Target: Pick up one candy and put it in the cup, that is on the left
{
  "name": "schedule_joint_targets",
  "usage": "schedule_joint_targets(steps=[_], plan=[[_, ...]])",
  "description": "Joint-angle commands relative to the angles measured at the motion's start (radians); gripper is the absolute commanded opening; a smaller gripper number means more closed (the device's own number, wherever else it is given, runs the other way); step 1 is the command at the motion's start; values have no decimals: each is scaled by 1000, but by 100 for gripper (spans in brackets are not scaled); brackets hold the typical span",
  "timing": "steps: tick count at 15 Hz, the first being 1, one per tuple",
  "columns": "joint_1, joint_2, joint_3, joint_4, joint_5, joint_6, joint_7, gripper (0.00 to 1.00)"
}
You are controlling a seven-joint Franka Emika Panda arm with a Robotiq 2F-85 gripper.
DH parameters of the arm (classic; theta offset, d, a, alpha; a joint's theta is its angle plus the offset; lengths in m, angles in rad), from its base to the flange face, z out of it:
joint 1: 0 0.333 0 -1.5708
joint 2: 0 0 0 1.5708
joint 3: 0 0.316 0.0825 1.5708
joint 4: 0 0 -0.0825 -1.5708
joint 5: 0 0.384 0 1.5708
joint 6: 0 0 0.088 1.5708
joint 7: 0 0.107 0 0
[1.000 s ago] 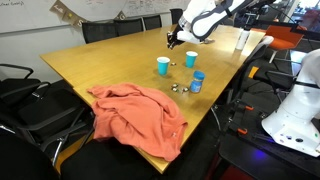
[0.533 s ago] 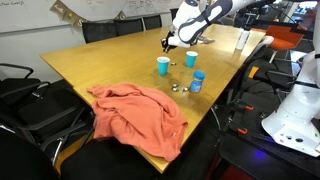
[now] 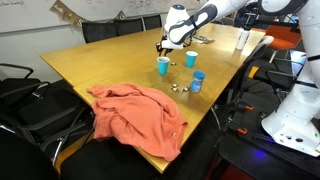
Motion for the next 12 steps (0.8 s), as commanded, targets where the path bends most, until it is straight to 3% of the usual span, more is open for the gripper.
schedule_joint_targets(steps=[1, 5, 9, 12], plan=[[-37, -26, 59, 43, 33, -101, -60, 72], [-40, -184, 91, -76, 45, -178, -113, 99], [-22, -384, 65, -232, -51, -329, -126, 100], [-48, -544, 82, -377, -108, -364, -130, 100]])
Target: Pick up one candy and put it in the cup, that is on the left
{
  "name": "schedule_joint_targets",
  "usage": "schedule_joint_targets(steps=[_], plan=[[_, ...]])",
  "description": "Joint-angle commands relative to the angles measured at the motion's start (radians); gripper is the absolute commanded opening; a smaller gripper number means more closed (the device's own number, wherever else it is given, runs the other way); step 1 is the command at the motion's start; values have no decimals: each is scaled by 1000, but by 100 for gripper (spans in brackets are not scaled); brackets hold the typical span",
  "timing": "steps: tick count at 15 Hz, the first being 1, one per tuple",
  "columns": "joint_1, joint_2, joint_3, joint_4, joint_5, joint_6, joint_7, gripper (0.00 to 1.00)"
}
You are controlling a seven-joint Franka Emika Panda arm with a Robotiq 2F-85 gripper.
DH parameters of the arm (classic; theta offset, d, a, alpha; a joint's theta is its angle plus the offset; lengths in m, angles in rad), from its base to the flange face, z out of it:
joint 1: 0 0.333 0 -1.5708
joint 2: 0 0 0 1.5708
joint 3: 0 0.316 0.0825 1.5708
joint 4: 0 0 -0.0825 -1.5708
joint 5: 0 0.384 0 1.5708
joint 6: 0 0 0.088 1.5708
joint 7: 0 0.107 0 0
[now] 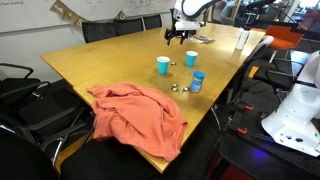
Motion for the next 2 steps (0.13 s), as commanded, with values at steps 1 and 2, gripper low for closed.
schedule_joint_targets(steps=[1, 2], plan=[[-28, -239, 19, -238, -63, -22, -7, 100], [-37, -277, 27, -274, -77, -16, -3, 100]])
